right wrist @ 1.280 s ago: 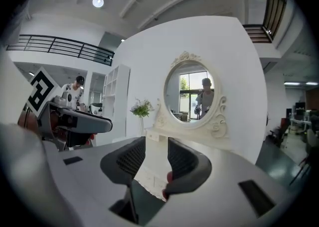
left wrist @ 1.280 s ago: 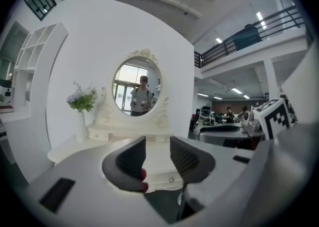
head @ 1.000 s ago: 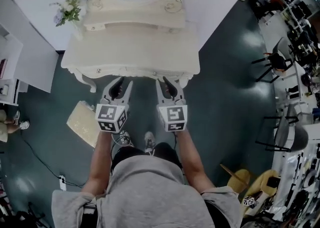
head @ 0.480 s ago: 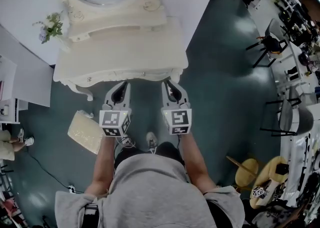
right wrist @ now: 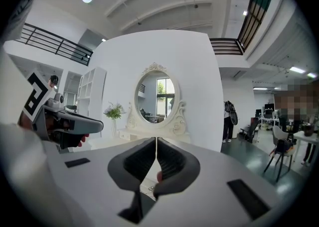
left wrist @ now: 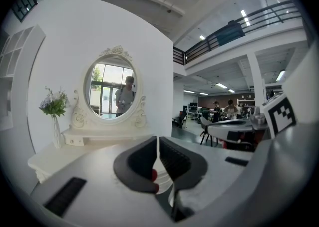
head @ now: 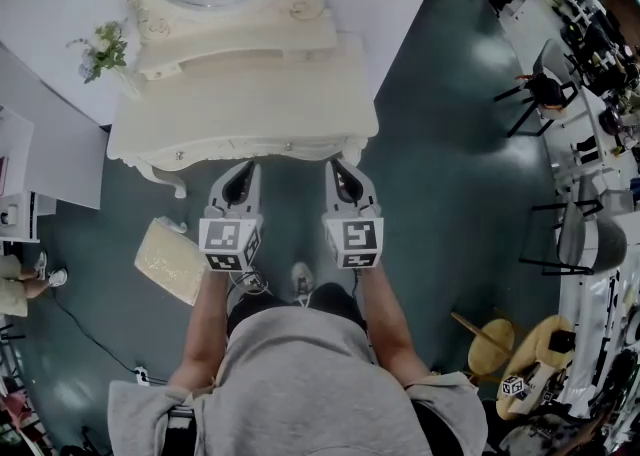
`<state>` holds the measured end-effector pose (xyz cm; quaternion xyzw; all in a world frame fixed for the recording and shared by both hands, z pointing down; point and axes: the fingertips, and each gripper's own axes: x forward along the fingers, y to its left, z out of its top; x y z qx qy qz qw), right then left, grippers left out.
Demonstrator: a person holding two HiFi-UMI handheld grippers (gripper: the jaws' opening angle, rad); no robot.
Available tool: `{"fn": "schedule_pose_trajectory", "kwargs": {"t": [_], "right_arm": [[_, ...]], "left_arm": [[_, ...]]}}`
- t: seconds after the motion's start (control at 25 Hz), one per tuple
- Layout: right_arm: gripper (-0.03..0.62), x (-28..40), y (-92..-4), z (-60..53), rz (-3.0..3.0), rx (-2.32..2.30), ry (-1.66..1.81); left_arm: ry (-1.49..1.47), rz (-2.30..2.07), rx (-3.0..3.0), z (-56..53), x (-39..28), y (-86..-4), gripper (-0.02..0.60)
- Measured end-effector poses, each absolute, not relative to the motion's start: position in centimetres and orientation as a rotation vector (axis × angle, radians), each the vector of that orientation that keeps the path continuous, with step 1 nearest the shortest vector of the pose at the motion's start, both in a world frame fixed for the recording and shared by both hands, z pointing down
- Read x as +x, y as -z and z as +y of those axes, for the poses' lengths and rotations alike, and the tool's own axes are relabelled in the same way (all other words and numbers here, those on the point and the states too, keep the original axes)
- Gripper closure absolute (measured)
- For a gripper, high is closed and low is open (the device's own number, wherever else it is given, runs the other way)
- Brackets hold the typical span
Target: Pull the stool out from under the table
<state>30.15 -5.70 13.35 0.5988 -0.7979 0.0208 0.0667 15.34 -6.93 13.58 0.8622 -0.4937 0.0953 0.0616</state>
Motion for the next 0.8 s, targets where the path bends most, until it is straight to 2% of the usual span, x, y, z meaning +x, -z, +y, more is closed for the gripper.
{"fn": "schedule_pose_trajectory", "kwargs": {"t": [0.8], "right_arm": [[0.574,29.72,-12.92,-5.48,-2.425,1.798,-0.072]], "left_arm": [[-0.288,-1.508,2.61,-6.79,15.18,-13.32,0.56]]}}
